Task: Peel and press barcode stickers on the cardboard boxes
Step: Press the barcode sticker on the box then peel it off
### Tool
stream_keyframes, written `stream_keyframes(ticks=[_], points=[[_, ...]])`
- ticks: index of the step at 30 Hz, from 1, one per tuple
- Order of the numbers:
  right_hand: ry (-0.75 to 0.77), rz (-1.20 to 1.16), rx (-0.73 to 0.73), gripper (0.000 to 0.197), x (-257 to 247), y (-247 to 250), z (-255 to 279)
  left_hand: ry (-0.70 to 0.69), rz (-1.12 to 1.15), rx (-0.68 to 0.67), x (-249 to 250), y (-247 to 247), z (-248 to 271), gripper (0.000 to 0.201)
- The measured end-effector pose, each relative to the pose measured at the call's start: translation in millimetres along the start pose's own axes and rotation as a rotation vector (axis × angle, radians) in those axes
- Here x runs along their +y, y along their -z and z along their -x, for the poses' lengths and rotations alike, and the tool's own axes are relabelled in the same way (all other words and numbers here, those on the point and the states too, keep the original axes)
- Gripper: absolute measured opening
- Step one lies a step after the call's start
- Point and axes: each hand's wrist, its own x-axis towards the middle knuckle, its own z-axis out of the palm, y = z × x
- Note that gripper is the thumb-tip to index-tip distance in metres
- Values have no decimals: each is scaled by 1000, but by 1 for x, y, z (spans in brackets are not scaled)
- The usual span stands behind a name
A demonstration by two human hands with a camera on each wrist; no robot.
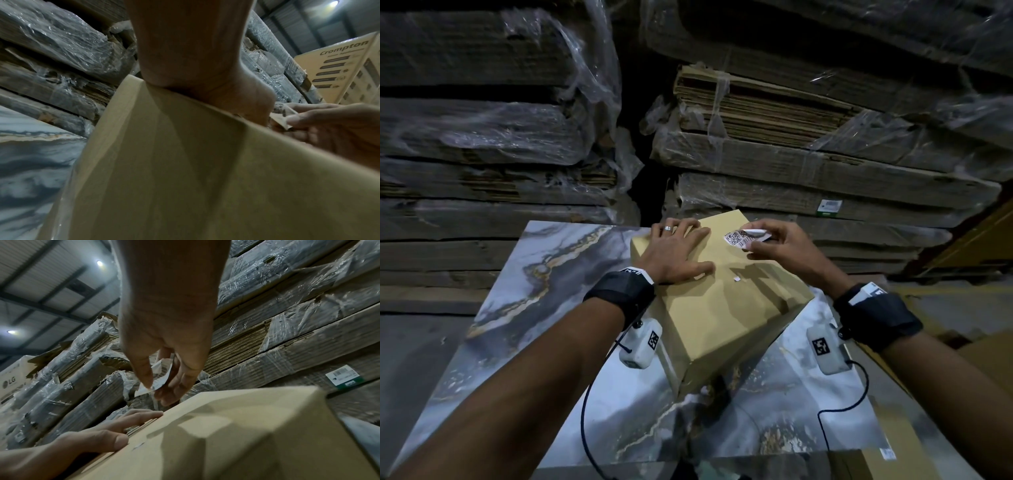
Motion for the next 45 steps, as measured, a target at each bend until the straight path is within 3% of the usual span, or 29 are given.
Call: stream_keyframes(ticks=[6, 9, 11, 14, 16, 18, 25, 29, 32, 35, 38, 40, 43, 45], points=[[-17, -39, 133, 32, 5, -5, 1, 105, 53, 25, 23, 0, 19, 96], [-76, -76, 136, 51, 7, -4, 3, 127, 126, -4, 30, 4, 17, 94], [-97, -132, 152, 56, 10, -4, 5, 55, 209, 23, 32, 5, 15, 88], [-132, -289, 229, 62, 18, -9, 7, -182, 337, -2, 38, 6, 15, 62], [-150, -396, 272, 77, 24, -11, 7, -313, 361, -26, 45, 7, 13, 47], [-159, -430, 281, 79, 31, -10, 7, -402, 338, -29, 49, 8, 9, 39], [-129, -525, 320, 59, 38, -9, 8, -506, 273, 11, 53, 11, 2, 16], [-108, -532, 331, 64, 37, -11, 9, -573, 192, 45, 55, 11, 0, 15], [-88, -531, 342, 51, 41, -10, 9, -664, 115, 93, 58, 12, 2, 14], [-92, -534, 352, 55, 41, -12, 8, -725, 27, 99, 60, 7, 1, 16], [-99, -535, 357, 61, 44, -12, 8, -685, 0, 98, 66, 2, 0, 22], [-102, -548, 348, 57, 46, -11, 8, -582, 104, 79, 70, 3, -1, 19], [-103, -553, 324, 57, 47, -11, 9, -271, 523, 77, 63, 7, -10, 10], [-107, -531, 317, 57, 46, -11, 9, -68, 850, -9, 54, 9, -15, 10]])
